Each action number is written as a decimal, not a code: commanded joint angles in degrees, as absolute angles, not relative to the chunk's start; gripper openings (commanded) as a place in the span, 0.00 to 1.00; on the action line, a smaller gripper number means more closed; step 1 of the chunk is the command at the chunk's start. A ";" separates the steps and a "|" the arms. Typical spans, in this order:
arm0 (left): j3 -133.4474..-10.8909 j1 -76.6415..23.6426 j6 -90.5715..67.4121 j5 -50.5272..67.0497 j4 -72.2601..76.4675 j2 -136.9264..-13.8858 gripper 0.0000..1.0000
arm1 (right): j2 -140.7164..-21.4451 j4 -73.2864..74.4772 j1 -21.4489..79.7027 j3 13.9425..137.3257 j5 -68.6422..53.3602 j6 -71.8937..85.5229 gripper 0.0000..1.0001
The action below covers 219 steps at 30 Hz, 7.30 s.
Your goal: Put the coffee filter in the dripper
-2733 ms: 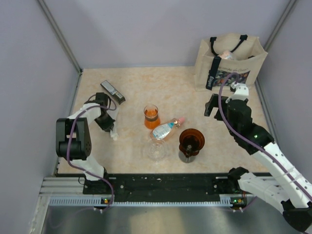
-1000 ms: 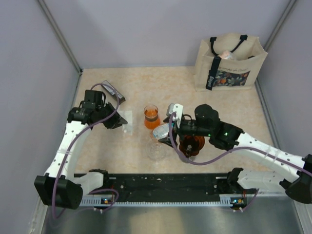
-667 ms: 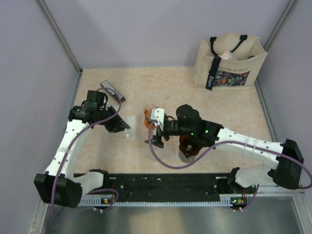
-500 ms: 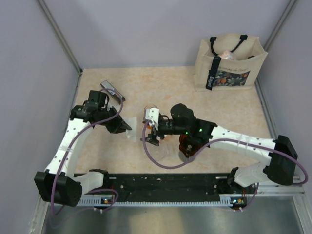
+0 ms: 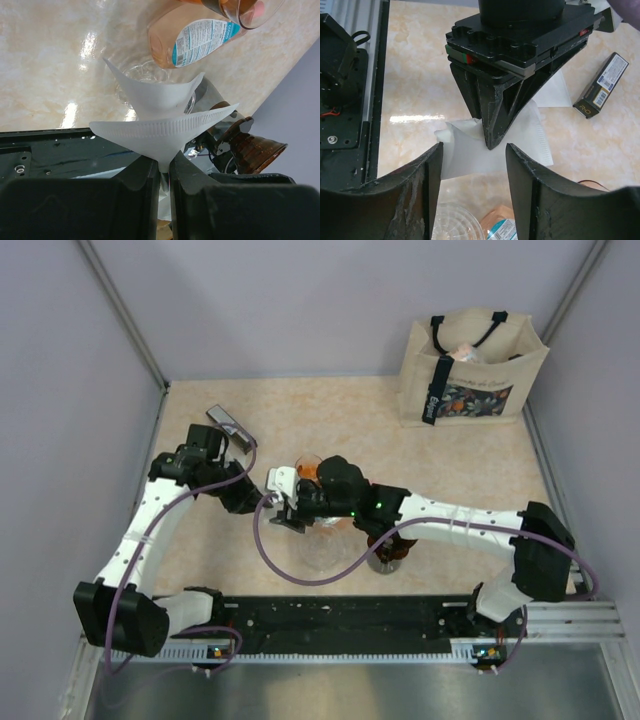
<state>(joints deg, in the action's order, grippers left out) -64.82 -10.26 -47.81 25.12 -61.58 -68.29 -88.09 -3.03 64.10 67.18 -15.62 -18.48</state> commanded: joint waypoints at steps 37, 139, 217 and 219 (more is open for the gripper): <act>-69.96 -10.55 -42.54 8.71 -65.04 -56.09 0.99 | -87.19 -3.08 64.77 70.14 -2.47 -1.50 0.00; -45.70 -18.11 -59.86 18.11 -17.14 -46.49 0.06 | -79.37 -34.37 69.35 49.66 11.69 -6.95 0.00; -67.06 -41.84 -35.07 -19.51 -34.98 -57.39 0.00 | -84.64 5.71 58.62 71.81 19.42 24.44 0.30; -67.06 -41.84 -35.24 -20.74 -35.33 -56.96 0.00 | -84.38 5.98 58.62 71.46 19.51 24.17 0.28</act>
